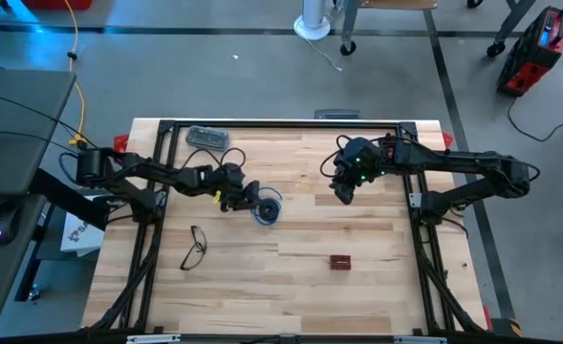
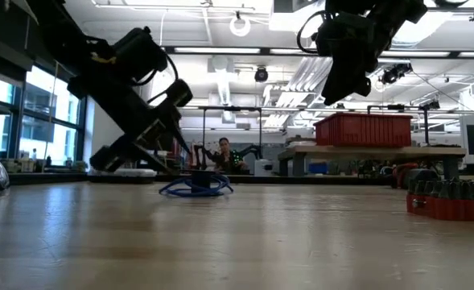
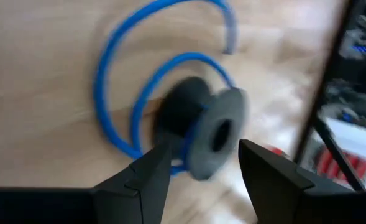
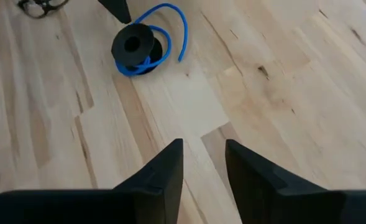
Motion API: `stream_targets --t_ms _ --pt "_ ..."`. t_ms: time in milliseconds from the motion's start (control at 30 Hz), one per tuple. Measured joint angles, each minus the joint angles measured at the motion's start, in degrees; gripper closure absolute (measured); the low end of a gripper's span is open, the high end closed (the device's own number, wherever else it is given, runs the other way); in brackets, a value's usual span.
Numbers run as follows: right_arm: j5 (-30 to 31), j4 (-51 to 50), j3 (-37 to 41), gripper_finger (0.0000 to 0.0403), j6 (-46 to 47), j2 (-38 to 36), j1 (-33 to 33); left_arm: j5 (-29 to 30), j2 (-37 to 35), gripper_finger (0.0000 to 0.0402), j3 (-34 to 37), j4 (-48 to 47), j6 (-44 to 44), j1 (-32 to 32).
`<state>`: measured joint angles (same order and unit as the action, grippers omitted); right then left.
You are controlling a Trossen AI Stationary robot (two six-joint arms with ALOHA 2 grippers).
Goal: Coil cords
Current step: Uncoil the blue wire onto the spool
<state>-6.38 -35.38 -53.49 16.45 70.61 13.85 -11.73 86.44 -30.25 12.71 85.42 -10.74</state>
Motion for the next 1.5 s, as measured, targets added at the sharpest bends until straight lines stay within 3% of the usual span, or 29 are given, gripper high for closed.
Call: stream_targets --t_ms 133,467,567,767,967,1200,1333,1400,1500 --pt "0.1 0.7 0.0 0.0288 -2.0 0.0 0.0 3.6 1.3 0.0218 0.0 2.4 3.9 1.9" --pt "0.3 2.4 0.0 0.0288 -1.3 0.0 0.0 3.7 6.8 0.0225 0.0 12.3 6.3 3.3" --pt "0.5 3.9 0.0 0.0288 -0.2 0.0 0.0 3.6 7.1 0.0258 0.1 14.2 5.8 3.3" --pt "1.9 5.8 0.0 0.0288 1.4 0.0 0.0 -1.2 7.1 0.0386 0.0 14.7 0.2 3.3" --pt "1.2 10.6 0.0 0.0288 5.5 0.0 0.0 -4.3 6.5 0.0398 0.0 17.1 -3.2 1.5" --pt "-11.5 26.7 0.0 0.0288 12.4 0.0 0.0 -9.6 -3.7 0.0400 0.1 27.8 -8.6 -3.4" --pt "-13.2 37.3 0.0 0.0288 14.2 0.0 0.0 -12.0 -12.7 0.0400 0.0 29.9 -10.2 -6.8" --pt "-12.5 41.2 0.0 0.0288 14.3 0.0 0.0 -13.7 -17.2 0.0401 -0.4 24.2 -10.3 -8.5" --pt "-10.1 45.5 0.0 0.0288 17.2 0.0 0.0 -13.5 -22.3 0.0401 -2.8 5.4 -12.9 -10.2"
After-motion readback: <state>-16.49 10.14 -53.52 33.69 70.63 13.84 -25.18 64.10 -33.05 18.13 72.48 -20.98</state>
